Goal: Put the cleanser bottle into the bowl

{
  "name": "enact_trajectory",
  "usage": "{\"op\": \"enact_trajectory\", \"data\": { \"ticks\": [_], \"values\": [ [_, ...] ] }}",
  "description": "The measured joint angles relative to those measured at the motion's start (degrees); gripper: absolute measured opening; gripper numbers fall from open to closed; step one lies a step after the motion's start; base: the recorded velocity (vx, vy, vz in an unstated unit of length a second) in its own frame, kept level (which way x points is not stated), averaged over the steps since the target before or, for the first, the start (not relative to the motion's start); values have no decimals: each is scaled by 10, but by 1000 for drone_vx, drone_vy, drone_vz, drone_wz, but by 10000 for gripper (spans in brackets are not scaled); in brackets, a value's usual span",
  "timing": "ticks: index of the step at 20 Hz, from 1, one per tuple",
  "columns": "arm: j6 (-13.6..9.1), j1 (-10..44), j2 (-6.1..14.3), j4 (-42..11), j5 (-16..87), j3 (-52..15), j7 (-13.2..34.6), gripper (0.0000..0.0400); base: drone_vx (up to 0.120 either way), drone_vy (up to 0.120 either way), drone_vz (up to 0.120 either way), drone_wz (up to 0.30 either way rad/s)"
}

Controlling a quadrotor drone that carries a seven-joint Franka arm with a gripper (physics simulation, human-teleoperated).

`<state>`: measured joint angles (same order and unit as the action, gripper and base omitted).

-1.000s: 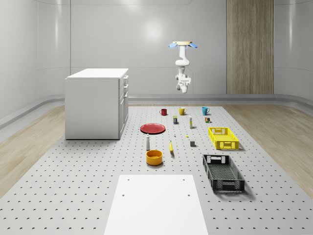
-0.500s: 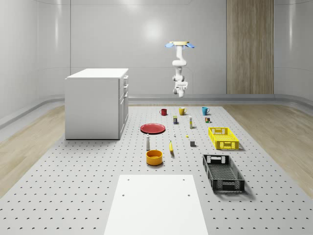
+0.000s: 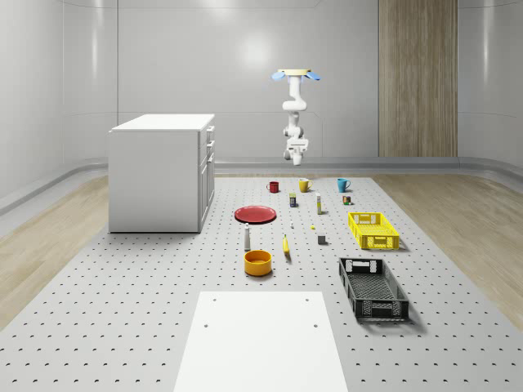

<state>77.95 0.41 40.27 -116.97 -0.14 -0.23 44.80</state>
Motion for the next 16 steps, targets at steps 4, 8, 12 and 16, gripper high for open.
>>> {"op": "enact_trajectory", "data": {
  "ticks": [4,8,12,16],
  "values": [
    [1,0,0,1,0,0,0,400,120,-120,0,0],
    [2,1,1,0,0,0,0,400,120,-120,0,0],
    [4,1,2,-1,0,-1,0,400,120,-120,0,0],
    [5,1,4,-2,1,-1,0,400,120,-80,0,0]
  ]
}}
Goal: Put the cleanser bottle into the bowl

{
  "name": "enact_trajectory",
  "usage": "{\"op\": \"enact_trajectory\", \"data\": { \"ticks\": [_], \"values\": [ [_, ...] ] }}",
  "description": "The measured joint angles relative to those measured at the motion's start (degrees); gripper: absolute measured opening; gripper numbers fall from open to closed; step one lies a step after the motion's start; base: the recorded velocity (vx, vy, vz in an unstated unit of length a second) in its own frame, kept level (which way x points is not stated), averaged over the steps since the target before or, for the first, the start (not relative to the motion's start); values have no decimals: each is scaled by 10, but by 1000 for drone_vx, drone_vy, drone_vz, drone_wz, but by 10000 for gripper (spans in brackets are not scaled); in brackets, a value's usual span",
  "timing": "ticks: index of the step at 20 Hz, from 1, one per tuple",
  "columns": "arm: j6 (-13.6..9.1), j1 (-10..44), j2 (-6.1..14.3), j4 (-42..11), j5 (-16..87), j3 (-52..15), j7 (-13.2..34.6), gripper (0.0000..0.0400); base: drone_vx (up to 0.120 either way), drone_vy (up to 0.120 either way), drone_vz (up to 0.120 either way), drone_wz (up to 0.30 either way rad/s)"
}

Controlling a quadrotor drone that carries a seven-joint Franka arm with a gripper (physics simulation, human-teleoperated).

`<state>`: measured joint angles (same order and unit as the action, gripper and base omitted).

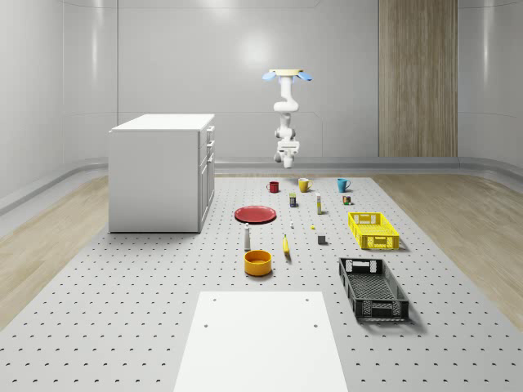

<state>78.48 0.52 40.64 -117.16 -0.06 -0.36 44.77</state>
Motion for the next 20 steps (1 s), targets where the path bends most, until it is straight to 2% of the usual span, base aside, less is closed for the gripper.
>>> {"op": "enact_trajectory", "data": {
  "ticks": [6,20],
  "values": [
    [3,1,2,-2,2,-2,0,400,120,-7,0,0],
    [9,8,6,-7,36,-26,4,400,120,-120,0,0]
  ]
}}
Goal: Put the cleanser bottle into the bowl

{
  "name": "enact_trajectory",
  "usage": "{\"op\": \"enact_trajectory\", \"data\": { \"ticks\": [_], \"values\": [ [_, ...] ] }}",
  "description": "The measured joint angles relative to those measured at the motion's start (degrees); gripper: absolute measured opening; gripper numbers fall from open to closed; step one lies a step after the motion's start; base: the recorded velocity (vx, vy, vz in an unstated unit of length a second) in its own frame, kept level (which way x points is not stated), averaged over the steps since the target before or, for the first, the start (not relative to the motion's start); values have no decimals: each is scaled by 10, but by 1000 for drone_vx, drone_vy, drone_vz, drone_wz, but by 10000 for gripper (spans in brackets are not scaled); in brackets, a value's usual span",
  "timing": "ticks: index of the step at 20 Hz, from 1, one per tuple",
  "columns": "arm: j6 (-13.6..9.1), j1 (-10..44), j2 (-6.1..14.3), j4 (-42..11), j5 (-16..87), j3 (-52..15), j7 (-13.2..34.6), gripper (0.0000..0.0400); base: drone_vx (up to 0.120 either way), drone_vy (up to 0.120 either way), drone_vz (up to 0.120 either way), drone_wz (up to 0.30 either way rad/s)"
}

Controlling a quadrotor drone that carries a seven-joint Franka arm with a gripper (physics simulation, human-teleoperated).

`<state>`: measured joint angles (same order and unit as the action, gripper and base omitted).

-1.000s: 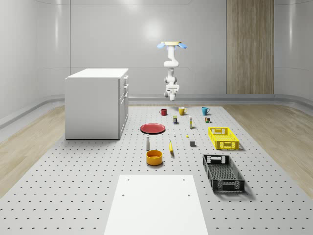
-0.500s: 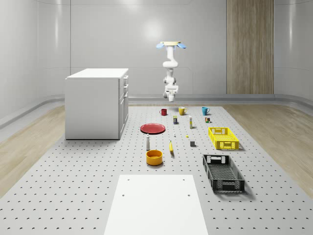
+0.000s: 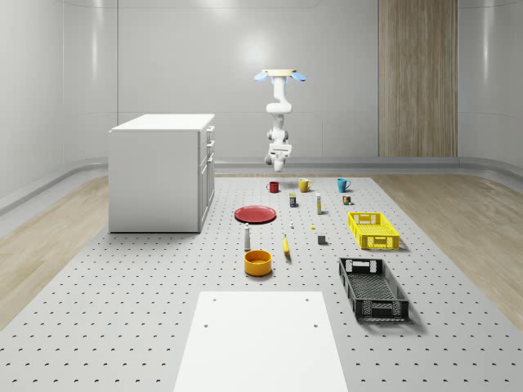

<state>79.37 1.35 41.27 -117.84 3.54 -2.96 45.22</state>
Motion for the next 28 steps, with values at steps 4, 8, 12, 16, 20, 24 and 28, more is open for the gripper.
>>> {"op": "enact_trajectory", "data": {
  "ticks": [4,8,12,16,20,24,28],
  "values": [
    [2,8,2,-4,36,-26,5,400,120,-120,0,0],
    [6,23,5,-15,106,-75,14,400,120,-120,0,0],
    [12,53,14,-51,235,-164,34,400,120,0,0,0],
    [22,104,36,-146,445,-298,77,400,120,0,0,0],
    [18,189,69,-294,704,-440,159,400,120,0,-70,0],
    [-24,309,101,-407,916,-545,261,400,120,0,-120,0],
    [-76,421,130,-457,1032,-611,340,400,120,0,-120,0]
  ]
}}
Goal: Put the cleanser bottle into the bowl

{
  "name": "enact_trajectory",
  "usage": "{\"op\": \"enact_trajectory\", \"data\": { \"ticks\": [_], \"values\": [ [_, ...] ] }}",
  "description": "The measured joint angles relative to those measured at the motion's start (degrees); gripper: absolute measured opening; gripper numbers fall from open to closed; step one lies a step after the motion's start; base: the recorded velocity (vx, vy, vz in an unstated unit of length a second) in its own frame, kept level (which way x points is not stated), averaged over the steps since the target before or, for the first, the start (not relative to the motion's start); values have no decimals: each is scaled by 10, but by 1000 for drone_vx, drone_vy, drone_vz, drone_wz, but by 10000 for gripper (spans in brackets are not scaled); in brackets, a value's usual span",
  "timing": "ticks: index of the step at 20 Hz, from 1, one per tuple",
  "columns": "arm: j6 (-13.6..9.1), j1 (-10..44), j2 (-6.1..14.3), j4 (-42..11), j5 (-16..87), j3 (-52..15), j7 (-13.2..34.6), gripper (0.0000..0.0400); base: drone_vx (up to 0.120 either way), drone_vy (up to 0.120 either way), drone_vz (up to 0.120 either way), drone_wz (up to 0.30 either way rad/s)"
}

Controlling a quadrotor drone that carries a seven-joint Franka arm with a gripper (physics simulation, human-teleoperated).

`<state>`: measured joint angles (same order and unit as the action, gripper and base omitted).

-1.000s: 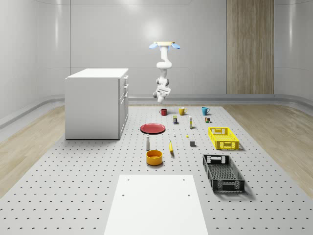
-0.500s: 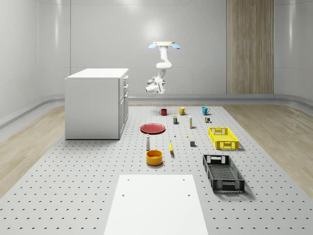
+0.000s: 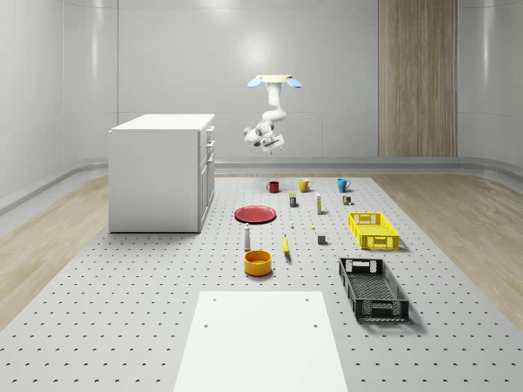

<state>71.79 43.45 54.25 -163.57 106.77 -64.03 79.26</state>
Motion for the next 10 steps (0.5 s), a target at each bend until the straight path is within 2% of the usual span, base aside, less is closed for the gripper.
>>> {"op": "enact_trajectory", "data": {
  "ticks": [5,10],
  "values": [
    [-38,87,29,-19,56,-43,57,400,120,-8,-120,0],
    [-49,130,51,-23,70,-64,86,400,120,-120,-120,0]
  ]
}}
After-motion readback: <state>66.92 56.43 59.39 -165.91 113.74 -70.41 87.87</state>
